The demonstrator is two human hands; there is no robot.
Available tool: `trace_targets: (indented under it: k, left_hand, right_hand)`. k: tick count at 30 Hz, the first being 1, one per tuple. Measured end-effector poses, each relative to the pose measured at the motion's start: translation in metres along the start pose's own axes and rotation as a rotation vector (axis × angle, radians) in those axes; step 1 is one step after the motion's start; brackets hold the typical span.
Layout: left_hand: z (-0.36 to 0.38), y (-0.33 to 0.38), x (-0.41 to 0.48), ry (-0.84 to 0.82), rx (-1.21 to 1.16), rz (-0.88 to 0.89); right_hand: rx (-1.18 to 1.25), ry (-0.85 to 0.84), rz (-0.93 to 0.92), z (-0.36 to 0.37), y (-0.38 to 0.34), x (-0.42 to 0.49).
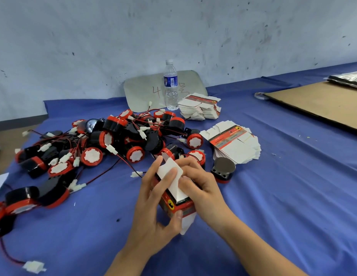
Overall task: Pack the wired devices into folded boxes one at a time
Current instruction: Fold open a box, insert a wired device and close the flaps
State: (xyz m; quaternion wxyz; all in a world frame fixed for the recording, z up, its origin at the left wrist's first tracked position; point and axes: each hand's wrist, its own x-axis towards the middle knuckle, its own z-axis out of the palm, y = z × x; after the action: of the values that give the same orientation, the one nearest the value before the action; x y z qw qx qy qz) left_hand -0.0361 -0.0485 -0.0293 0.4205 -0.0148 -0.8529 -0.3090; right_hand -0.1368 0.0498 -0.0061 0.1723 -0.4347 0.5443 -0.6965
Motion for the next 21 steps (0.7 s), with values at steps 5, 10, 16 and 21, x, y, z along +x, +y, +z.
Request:
trace_targets:
  k: [5, 10, 16, 21]
  left_hand:
    - [-0.0015, -0.0019, 0.0008, 0.012, 0.064, 0.025]
    - [-0.001, -0.0018, -0.0001, 0.112, 0.114, 0.055]
    - [-0.0039, 0.004, 0.0006, 0.21, 0.099, 0.063]
    - [-0.0011, 0.0053, 0.0009, 0.23, 0.095, 0.121]
  right_hand:
    - [0.091, 0.105, -0.014, 0.006, 0.001, -0.0037]
    - [0.097, 0.063, -0.032, 0.0068, 0.0013, -0.0055]
    - [0.032, -0.117, 0.031, 0.0047, 0.0021, -0.0063]
    - [0.004, -0.075, -0.06, 0.0037, 0.0004, -0.0071]
